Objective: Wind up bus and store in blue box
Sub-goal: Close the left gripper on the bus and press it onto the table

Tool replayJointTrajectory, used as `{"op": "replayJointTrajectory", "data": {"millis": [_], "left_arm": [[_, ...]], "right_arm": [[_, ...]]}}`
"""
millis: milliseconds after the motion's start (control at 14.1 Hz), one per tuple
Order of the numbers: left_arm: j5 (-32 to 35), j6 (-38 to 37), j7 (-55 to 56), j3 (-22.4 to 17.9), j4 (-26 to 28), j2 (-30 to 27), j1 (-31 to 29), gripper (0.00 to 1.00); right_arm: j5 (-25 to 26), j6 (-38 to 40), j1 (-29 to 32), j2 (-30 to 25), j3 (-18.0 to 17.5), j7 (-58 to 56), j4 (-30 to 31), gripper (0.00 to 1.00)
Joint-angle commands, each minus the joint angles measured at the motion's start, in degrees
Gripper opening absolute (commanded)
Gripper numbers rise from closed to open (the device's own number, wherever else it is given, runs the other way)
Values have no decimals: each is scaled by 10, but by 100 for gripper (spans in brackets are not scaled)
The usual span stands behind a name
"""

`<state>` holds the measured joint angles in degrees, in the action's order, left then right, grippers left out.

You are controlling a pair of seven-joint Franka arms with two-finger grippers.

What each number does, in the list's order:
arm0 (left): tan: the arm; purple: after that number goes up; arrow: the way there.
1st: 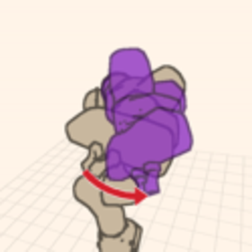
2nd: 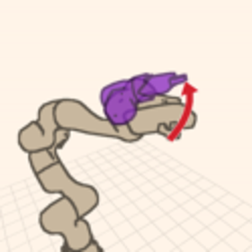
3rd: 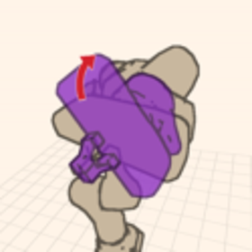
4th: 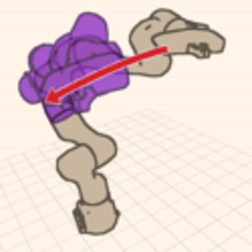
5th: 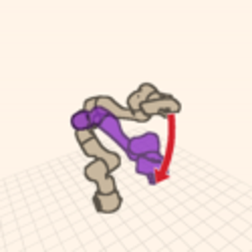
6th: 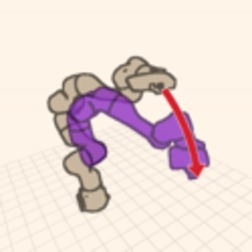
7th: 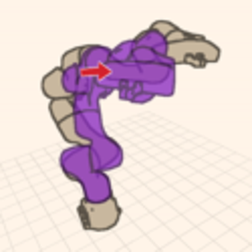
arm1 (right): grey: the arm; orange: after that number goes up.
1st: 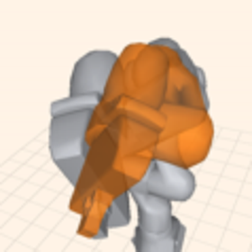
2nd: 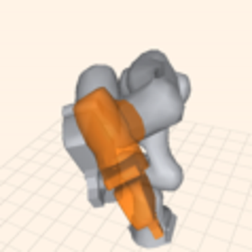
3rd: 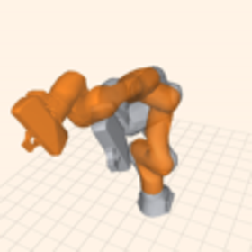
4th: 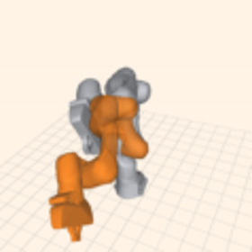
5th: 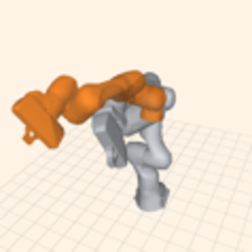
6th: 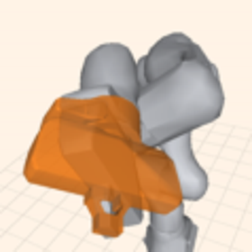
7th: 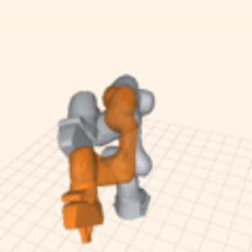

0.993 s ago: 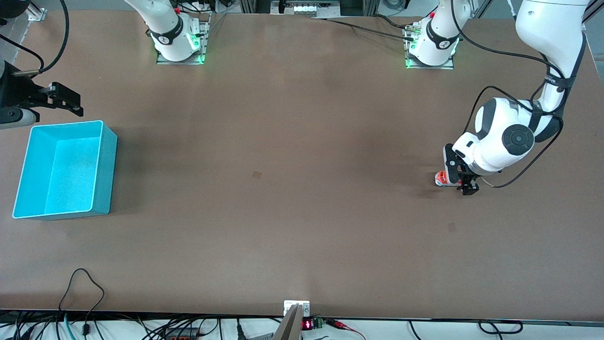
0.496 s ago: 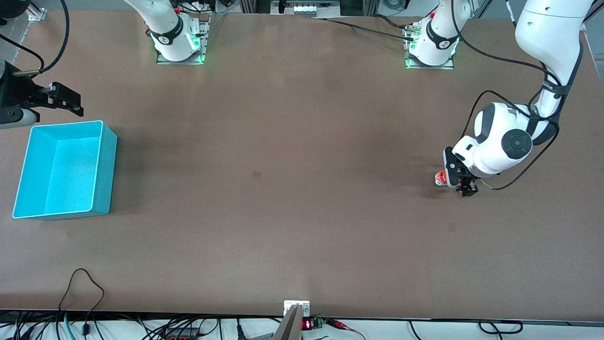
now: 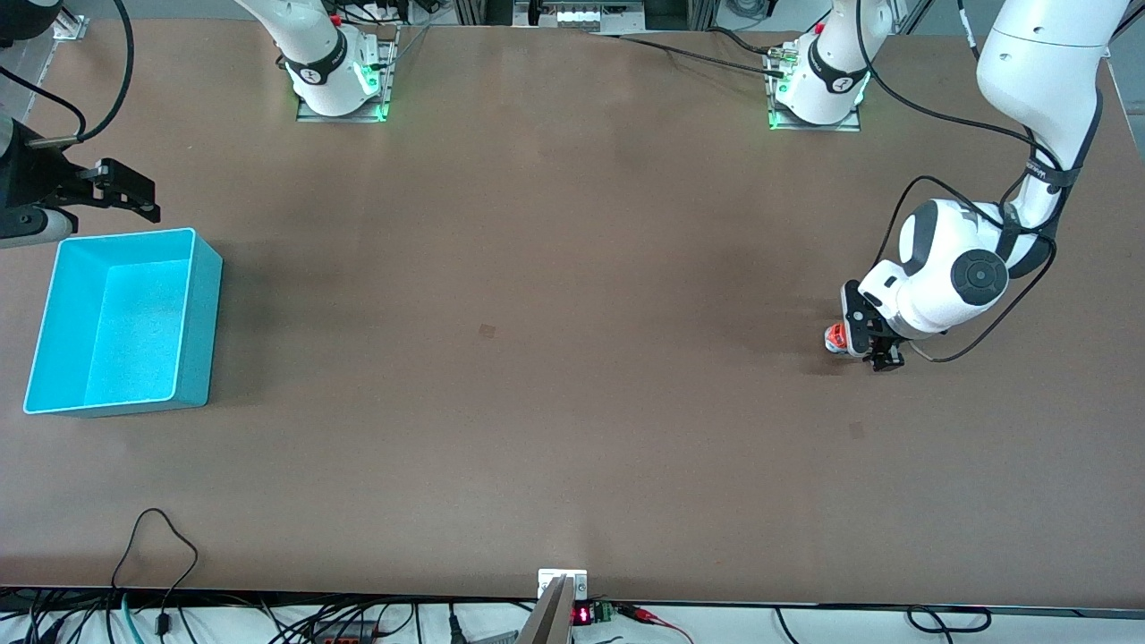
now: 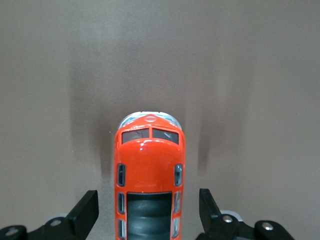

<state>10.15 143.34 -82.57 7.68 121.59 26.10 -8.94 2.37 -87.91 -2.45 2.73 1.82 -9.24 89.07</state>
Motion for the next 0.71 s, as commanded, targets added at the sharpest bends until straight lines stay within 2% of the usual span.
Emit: {"op": "replayJointTrajectory", "data": {"millis": [0, 284, 638], "left_arm": [[7, 2, -31, 5, 1, -8, -7, 61], [7, 5, -33, 5, 1, -7, -7, 45], [7, 0, -33, 5, 1, -3, -7, 39]], "right_arm": [[-10, 5, -1, 4, 1, 4, -10, 100], [-10, 6, -1, 4, 1, 4, -10, 100], [-10, 6, -1, 4, 1, 4, -10, 100]]}}
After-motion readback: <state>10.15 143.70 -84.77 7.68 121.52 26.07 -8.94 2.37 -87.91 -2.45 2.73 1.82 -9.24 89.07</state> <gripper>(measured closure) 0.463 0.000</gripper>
